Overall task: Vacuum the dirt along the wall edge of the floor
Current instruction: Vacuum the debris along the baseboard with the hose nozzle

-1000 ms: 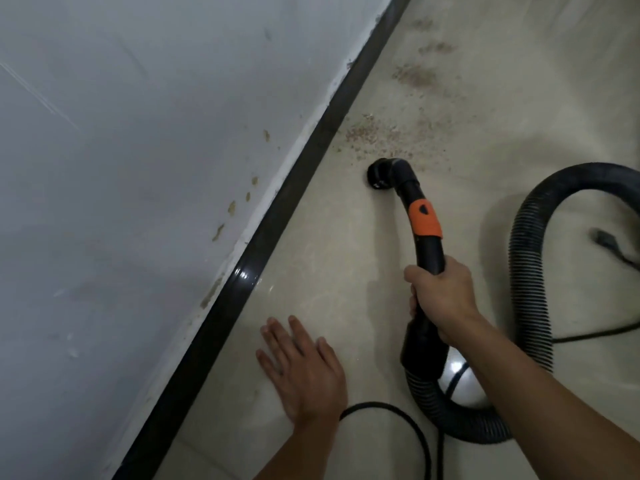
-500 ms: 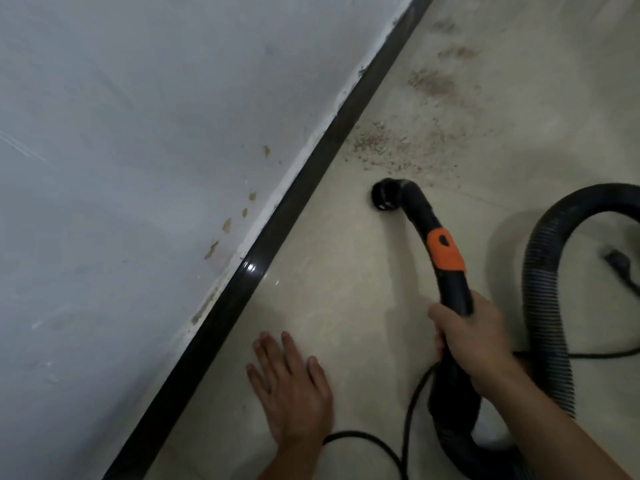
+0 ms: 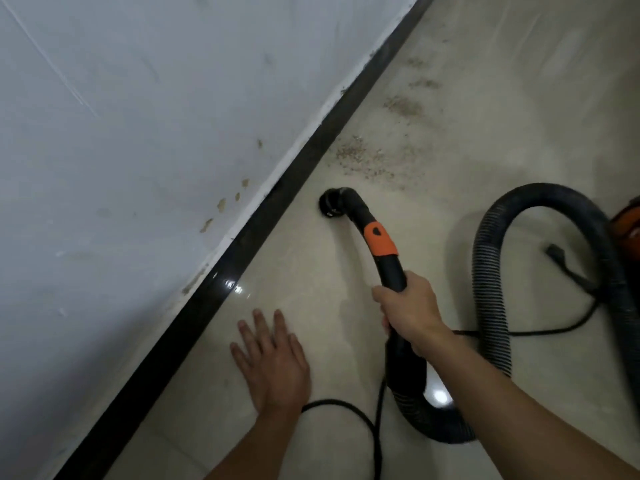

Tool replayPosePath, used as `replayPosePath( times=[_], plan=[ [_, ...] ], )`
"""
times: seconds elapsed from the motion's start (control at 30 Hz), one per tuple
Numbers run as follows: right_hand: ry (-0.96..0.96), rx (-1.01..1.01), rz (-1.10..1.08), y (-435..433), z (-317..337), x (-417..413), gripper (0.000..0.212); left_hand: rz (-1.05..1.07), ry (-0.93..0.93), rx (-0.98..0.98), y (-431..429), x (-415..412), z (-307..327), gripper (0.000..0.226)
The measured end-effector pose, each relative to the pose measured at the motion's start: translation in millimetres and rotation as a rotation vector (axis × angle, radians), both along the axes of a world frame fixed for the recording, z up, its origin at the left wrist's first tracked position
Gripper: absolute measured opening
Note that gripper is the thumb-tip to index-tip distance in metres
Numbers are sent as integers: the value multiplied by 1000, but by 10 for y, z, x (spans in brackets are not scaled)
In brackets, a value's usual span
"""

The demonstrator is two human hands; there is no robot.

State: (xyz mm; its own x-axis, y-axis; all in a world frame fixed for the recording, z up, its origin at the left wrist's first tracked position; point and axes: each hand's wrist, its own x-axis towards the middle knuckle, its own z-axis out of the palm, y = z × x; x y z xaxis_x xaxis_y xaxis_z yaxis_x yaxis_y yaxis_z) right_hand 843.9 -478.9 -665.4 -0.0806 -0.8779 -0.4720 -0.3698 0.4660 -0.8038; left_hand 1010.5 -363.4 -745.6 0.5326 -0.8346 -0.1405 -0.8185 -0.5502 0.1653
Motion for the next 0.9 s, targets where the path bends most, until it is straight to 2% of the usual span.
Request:
replayPosePath(
  times=[0.13, 0.2, 0.27, 0.47, 0.9],
  plan=[
    [104, -39, -238, 335, -4, -931, 15, -48, 9, -30, -132, -43, 39, 54],
    [87, -75, -374, 302, 0, -1226, 17, -130, 7, 15, -349, -90, 41, 52],
    [45, -90, -416, 195, -11, -1316, 19, -173, 26, -4, -650, -167, 2, 54],
    [-64, -91, -373, -289, -116, -965, 16, -65, -16, -33, -1199, -318, -136, 58],
    [-146, -24, -116, -1096, -141, 265, 15, -32, -22, -50, -1219, -332, -134, 60]
  ],
)
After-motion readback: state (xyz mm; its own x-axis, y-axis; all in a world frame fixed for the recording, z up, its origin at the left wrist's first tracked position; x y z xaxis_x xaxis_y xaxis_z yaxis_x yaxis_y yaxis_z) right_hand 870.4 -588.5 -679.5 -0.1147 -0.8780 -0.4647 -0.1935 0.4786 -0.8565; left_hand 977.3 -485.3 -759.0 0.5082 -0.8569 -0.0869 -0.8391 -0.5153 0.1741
